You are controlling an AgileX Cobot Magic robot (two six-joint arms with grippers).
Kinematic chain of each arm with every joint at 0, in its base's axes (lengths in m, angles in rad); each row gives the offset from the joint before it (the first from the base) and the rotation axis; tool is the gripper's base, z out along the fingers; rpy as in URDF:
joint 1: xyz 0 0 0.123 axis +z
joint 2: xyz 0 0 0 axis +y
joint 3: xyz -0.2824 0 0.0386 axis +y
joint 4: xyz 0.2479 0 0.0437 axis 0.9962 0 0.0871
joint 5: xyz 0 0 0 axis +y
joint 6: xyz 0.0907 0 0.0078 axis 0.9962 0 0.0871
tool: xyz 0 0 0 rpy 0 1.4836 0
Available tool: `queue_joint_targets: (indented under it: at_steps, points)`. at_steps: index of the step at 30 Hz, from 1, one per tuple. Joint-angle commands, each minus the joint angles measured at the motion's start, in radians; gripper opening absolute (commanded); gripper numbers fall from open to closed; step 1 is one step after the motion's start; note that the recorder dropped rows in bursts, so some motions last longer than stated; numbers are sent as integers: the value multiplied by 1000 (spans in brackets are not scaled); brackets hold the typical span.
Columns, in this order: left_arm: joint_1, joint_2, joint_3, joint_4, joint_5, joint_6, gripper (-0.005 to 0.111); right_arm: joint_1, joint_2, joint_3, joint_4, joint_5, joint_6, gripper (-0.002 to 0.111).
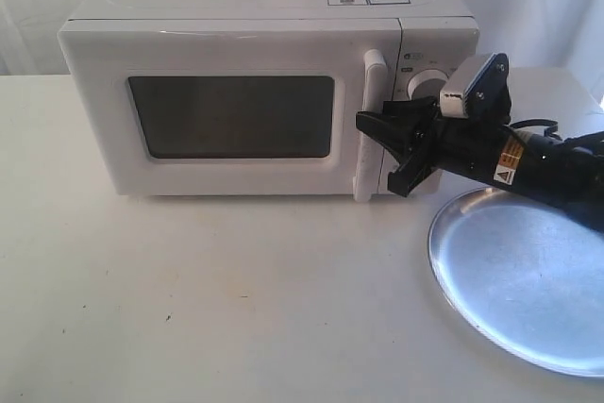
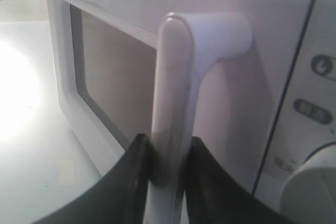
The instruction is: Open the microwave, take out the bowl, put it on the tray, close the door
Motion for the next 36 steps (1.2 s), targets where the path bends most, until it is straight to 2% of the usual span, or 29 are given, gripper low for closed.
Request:
queue_joint_targets:
  at_steps: [1,7,17,29,36]
  points:
    - [0,-2,-2,-8,1,-4,0,34,12,-12,-210,-41,-62,0]
    - [0,-2,-2,-8,1,-4,0,50,-14,-19,-348,-41,-67,0]
    - [0,-2,-2,-8,1,-4,0,50,-58,-19,-427,-41,-61,0]
    - [0,-2,-2,-8,1,-4,0,149,-128,-19,-506,-41,-57,0]
    - [0,-2,-2,-8,1,-4,0,162,-150,-19,-543,-41,-30,0]
